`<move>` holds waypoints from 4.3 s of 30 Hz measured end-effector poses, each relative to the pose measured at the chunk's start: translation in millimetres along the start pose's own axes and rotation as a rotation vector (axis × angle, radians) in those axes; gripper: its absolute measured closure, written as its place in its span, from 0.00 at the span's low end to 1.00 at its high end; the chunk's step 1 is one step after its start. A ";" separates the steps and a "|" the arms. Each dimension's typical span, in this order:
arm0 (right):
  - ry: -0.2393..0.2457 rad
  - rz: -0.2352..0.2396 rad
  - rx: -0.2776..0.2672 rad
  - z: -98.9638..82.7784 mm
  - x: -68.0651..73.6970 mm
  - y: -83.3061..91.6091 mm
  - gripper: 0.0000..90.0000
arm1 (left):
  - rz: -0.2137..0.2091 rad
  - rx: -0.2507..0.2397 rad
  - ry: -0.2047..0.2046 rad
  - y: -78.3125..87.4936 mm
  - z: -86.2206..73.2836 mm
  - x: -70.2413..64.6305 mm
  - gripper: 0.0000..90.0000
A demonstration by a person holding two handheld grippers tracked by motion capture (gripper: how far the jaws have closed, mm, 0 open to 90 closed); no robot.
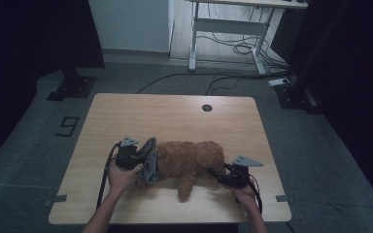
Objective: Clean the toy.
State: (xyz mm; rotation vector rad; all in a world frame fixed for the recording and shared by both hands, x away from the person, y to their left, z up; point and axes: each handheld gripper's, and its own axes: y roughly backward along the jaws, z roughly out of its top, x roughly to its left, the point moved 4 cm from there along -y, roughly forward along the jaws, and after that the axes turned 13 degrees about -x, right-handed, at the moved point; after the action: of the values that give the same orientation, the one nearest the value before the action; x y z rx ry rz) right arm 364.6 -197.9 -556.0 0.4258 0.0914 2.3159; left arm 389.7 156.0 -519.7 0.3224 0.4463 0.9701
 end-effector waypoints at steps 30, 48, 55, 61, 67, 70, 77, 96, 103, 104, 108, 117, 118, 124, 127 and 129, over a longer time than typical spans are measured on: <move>0.060 -0.062 -0.025 10.6 -17.7 -18.3 0.47 | -0.107 -0.124 -0.083 -18.1 101.1 -46.1 0.87; 0.036 -0.065 0.025 7.2 -17.0 -10.8 0.32 | -0.142 0.048 -0.133 -72.9 60.6 -78.0 0.88; -0.049 -0.058 -0.042 21.2 -17.5 12.6 0.19 | -0.174 0.002 -0.149 -55.9 39.9 -91.0 0.88; -0.045 -0.040 -0.049 32.9 -7.5 7.9 0.14 | -0.218 -0.029 -0.157 -38.2 19.8 -104.0 0.88; -0.046 -0.014 0.027 21.5 -4.2 -3.8 0.05 | -0.227 -0.067 -0.161 -27.7 5.1 -108.2 0.88; -0.059 -0.006 0.049 16.0 -6.4 -5.9 0.04 | -0.230 -0.074 -0.166 -24.4 1.7 -110.6 0.88; -0.066 0.035 0.050 7.2 -11.5 -5.6 0.34 | -0.262 -0.084 -0.154 -16.9 -7.6 -115.4 0.88; 0.001 -0.177 -0.079 13.7 -28.0 -6.7 0.53 | -0.175 -0.088 -0.238 -70.4 27.9 -119.8 0.88; 0.017 -0.164 -0.082 11.4 -25.3 -4.3 0.54 | -0.210 -0.114 -0.230 -58.9 58.3 -142.7 0.88; 0.022 -0.164 -0.083 11.3 -24.5 -3.7 0.54 | -0.216 -0.114 -0.239 -60.6 60.5 -148.1 0.87; 0.030 -0.154 -0.083 10.9 -22.7 -2.0 0.53 | -0.249 -0.078 -0.271 -81.6 66.0 -177.5 0.87; 0.032 -0.133 -0.075 9.4 -23.3 0.2 0.53 | -0.218 0.010 -0.225 -99.4 43.4 -160.6 0.87; 0.033 -0.130 -0.074 9.4 -23.1 0.4 0.52 | -0.219 0.006 -0.212 -94.7 42.4 -154.6 0.87; 0.029 -0.126 -0.077 9.0 -22.7 0.7 0.52 | -0.146 -0.026 -0.221 -60.2 45.5 -118.1 0.87; 0.031 -0.122 -0.077 8.8 -23.0 0.7 0.52 | -0.098 -0.039 -0.175 -46.6 45.3 -86.5 0.87; 0.033 -0.124 -0.077 8.8 -22.9 0.7 0.52 | -0.042 -0.024 -0.156 -41.4 38.7 -63.3 0.88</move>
State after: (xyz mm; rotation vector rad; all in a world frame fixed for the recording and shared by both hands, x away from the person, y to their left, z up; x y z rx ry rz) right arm 381.9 -215.2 -553.9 0.3341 0.0431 2.1973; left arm 407.8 78.0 -491.2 0.3625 0.2977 0.9019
